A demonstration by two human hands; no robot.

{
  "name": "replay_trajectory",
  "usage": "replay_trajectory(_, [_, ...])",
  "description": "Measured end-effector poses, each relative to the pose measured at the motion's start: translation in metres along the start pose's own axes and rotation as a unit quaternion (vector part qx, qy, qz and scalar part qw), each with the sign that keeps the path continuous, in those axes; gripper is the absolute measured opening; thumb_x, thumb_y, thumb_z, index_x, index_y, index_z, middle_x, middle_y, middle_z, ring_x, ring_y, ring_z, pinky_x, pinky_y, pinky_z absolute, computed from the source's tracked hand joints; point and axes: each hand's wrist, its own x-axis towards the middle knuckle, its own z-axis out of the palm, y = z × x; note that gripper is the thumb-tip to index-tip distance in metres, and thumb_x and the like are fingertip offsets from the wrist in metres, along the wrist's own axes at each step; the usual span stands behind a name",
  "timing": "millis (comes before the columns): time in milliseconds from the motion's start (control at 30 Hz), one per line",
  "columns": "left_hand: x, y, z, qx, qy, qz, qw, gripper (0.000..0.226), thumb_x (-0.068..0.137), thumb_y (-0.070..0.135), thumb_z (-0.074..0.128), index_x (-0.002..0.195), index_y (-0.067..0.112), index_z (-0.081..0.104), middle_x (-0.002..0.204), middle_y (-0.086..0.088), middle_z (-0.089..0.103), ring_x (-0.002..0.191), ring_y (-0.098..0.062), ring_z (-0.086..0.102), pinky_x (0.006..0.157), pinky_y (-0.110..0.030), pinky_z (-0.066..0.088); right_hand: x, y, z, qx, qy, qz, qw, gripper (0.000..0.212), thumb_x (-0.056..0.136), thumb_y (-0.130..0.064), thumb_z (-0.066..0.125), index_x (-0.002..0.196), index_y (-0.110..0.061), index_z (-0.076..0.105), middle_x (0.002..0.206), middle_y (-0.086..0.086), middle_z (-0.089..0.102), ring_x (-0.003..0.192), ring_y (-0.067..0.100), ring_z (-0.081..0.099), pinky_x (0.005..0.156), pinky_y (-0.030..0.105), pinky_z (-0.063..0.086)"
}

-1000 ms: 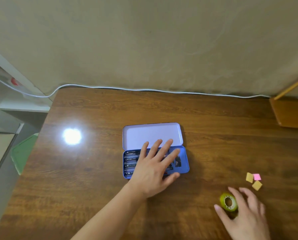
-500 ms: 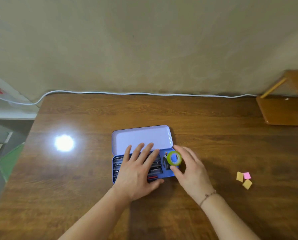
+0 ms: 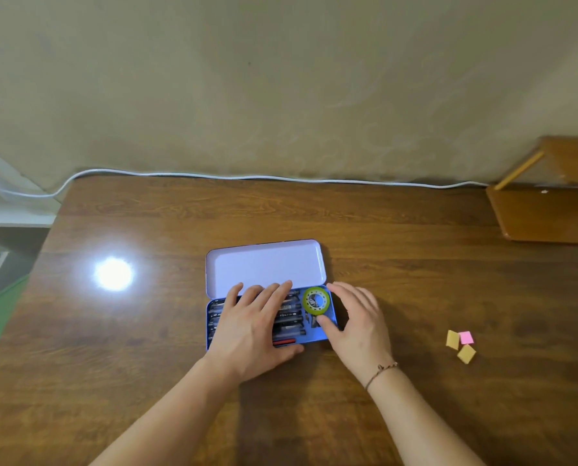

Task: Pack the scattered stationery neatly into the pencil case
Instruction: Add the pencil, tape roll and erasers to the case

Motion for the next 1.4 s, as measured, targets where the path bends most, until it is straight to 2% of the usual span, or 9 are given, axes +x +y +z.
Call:
replay_trajectory(100, [0.000, 0.002, 0.001, 0.002, 0.000, 0.011, 1.000, 0.102, 0.060, 0.077, 0.062, 0.144, 0.022, 0.041, 0.130, 0.007, 0.060, 0.114, -0.019, 0.057, 0.109, -0.050, 0.034, -0.016, 0.018, -0.022, -0.014, 0.042, 0.008, 0.999, 0.046, 0.080, -0.034, 0.069, 0.123, -0.025, 0.060, 0.128, -0.009, 0.057, 0.125, 0.015, 0.044, 0.104, 0.036, 0.040])
replay_trajectory(167, [0.000, 0.004, 0.002, -0.001, -0.007, 0.017, 1.000, 0.103, 0.060, 0.078, 0.062, 0.144, 0.023, 0.040, 0.131, 0.007, 0.060, 0.115, -0.019, 0.057, 0.110, -0.050, 0.033, -0.029, 0.047, -0.049, -0.049, 0.093, 0.108, 0.989, 0.041, 0.082, -0.037, 0.067, 0.121, -0.024, 0.061, 0.128, -0.004, 0.058, 0.125, 0.023, 0.044, 0.104, 0.044, 0.040])
replay_trajectory(300, [0.001, 0.015, 0.007, -0.013, -0.029, 0.020, 0.999, 0.106, 0.058, 0.079, 0.061, 0.146, 0.026, 0.036, 0.133, 0.009, 0.059, 0.116, -0.019, 0.055, 0.110, -0.050, 0.033, -0.053, 0.103, -0.087, -0.208, 0.029, 0.277, 0.938, 0.046, 0.080, -0.048, 0.065, 0.122, -0.029, 0.062, 0.135, -0.001, 0.049, 0.126, 0.028, 0.032, 0.100, 0.048, 0.039])
replay_trajectory(567, [0.003, 0.045, 0.012, -0.012, -0.062, 0.038, 0.997, 0.105, 0.062, 0.081, 0.054, 0.149, 0.027, 0.030, 0.139, 0.009, 0.053, 0.123, -0.019, 0.051, 0.114, -0.051, 0.025, -0.068, 0.124, -0.082, -0.287, 0.086, 0.092, 0.950, 0.025, 0.084, -0.018, 0.059, 0.104, -0.023, 0.074, 0.098, -0.002, 0.068, 0.104, 0.027, 0.049, 0.090, 0.049, 0.031])
replay_trajectory(767, [-0.012, 0.032, 0.004, -0.001, -0.033, 0.036, 0.999, 0.104, 0.058, 0.082, 0.059, 0.143, 0.025, 0.043, 0.138, 0.006, 0.053, 0.128, -0.025, 0.048, 0.113, -0.060, 0.023, -0.063, 0.072, -0.059, -0.061, 0.007, 0.121, 0.991, 0.019, 0.085, -0.012, 0.065, 0.100, -0.022, 0.070, 0.094, -0.007, 0.067, 0.088, 0.013, 0.061, 0.073, 0.023, 0.048])
replay_trajectory(867, [-0.030, 0.012, -0.001, -0.009, 0.000, 0.018, 1.000, 0.103, 0.058, 0.079, 0.065, 0.142, 0.022, 0.045, 0.143, 0.003, 0.050, 0.132, -0.027, 0.045, 0.113, -0.061, 0.021, -0.066, 0.071, -0.050, -0.040, 0.041, 0.118, 0.991, 0.015, 0.083, -0.011, 0.068, 0.095, -0.020, 0.070, 0.102, -0.006, 0.064, 0.094, 0.014, 0.059, 0.079, 0.026, 0.050])
replay_trajectory(1000, [-0.056, -0.013, 0.000, -0.067, 0.035, -0.031, 0.997, 0.103, 0.066, 0.075, 0.065, 0.146, 0.017, 0.038, 0.150, -0.002, 0.040, 0.138, -0.023, 0.037, 0.116, -0.057, 0.017, -0.075, 0.069, -0.054, -0.015, 0.018, 0.172, 0.985, 0.042, 0.080, -0.020, 0.072, 0.120, -0.026, 0.059, 0.106, -0.013, 0.059, 0.103, 0.010, 0.054, 0.084, 0.025, 0.048])
replay_trajectory(1200, [-0.061, -0.015, 0.004, -0.106, 0.033, -0.094, 0.989, 0.104, 0.066, 0.073, 0.066, 0.146, 0.017, 0.034, 0.145, -0.001, 0.044, 0.134, -0.018, 0.041, 0.118, -0.050, 0.017, -0.072, 0.056, -0.052, -0.012, 0.057, 0.087, 0.994, 0.035, 0.078, -0.014, 0.075, 0.111, -0.020, 0.066, 0.092, -0.018, 0.060, 0.093, 0.009, 0.059, 0.077, 0.026, 0.048])
replay_trajectory(1400, [-0.062, -0.017, 0.004, -0.112, 0.028, -0.095, 0.989, 0.102, 0.065, 0.074, 0.067, 0.145, 0.018, 0.037, 0.139, 0.003, 0.051, 0.129, -0.019, 0.047, 0.119, -0.044, 0.016, -0.062, 0.043, -0.037, -0.062, 0.039, -0.130, 0.989, 0.016, 0.076, -0.011, 0.076, 0.090, -0.020, 0.074, 0.095, -0.011, 0.070, 0.094, 0.011, 0.059, 0.076, 0.031, 0.053])
